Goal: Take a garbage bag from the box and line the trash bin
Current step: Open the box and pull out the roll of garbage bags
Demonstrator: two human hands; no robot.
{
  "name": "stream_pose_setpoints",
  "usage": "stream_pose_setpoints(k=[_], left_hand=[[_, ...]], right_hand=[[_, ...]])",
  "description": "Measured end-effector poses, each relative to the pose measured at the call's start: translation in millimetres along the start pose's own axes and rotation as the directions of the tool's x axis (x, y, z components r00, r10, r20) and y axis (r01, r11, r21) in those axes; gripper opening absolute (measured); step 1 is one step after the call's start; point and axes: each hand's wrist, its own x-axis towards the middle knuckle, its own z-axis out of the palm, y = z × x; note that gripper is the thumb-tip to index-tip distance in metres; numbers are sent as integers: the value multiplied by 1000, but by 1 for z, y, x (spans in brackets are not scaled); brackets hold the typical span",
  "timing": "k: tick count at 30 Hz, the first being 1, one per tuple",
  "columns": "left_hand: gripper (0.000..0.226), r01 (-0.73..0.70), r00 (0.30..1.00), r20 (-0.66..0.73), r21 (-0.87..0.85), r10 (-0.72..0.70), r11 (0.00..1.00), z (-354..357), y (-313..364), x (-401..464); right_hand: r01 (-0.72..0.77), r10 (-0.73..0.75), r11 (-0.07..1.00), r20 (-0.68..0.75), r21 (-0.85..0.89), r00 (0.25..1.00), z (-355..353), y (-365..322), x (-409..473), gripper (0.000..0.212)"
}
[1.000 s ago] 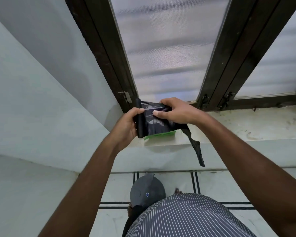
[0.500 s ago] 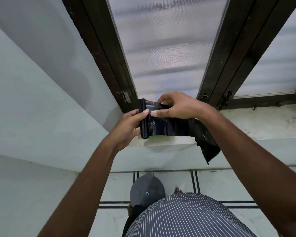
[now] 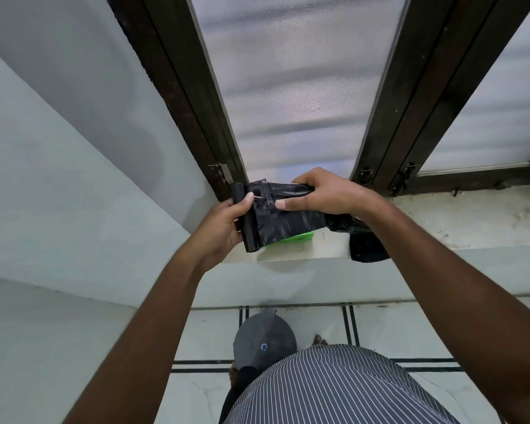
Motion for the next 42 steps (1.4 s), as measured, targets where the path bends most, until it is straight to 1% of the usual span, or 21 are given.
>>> stream_pose_setpoints(k=[4, 7, 10, 12, 14, 16, 19, 23, 27, 29, 31, 32, 33, 36, 39, 40, 42], left_hand=[[37, 6, 1000, 5, 48, -6, 999, 2, 2, -4], [37, 55, 998, 27, -11, -55, 998, 1, 3, -3], [48, 115, 991, 79, -68, -109, 991, -6, 5, -4], [46, 107, 988, 111, -9, -105, 994, -9, 4, -5], [37, 72, 989, 128, 68, -80, 995, -9, 5, -6], [33, 48, 992, 110, 91, -58, 995, -7, 5, -8], [29, 33, 997, 64, 68, -38, 997, -5, 4, -10], [29, 35, 997, 61, 76, -39, 997, -3, 0, -10], [29, 40, 999, 35, 68, -42, 997, 0, -3, -7], [28, 26, 999, 18, 61, -28, 998, 1, -5, -6], [26, 8, 1000, 19, 58, -9, 998, 2, -7, -5], [26, 0, 1000, 22, 58, -1, 998, 3, -7, -5], [26, -8, 1000, 22, 59, 7, 998, 3, -7, -5], [24, -36, 999, 14, 80, 35, 996, 4, -9, -5], [23, -53, 999, -6, 94, 54, 994, 6, -12, -5], [23, -53, 998, -17, 96, 55, 994, 7, -13, -5], [23, -48, 998, -37, 95, 52, 994, 10, -15, -4]], right_hand=[[0, 0, 1000, -4, 10, 1000, 2, 5, 4, 38], [-15, 14, 1000, -14, -25, 1000, 3, 5, 1, 32], [-22, 22, 1000, -7, -16, 1000, 3, 7, -1, 27], [-28, 28, 1000, 0, -3, 1000, 5, 8, -2, 26], [-35, 35, 999, -1, -7, 999, 6, 9, -2, 28], [-35, 35, 999, -7, -11, 999, 8, 9, -2, 30], [-26, 26, 1000, -21, -11, 999, 9, 11, 0, 31], [28, -28, 1000, -20, 6, 999, 16, 19, 4, 32], [21, -21, 1000, -26, -10, 999, 22, 23, 5, 30], [25, -26, 1000, -11, -8, 1000, 26, 23, 6, 36], [52, -53, 998, 2, 34, 999, 31, 24, 5, 47], [60, -60, 996, 3, 61, 998, 33, 24, 5, 49], [65, -66, 994, 3, 84, 998, 35, 24, 4, 47], [73, -71, 990, -24, 122, 997, 38, 25, 1, 31], [72, -61, 984, -73, 161, 995, 40, 29, 1, 24], [78, -64, 986, -96, 150, 993, 42, 29, 2, 24], [80, -70, 994, -140, 67, 988, 46, 29, 3, 26]])
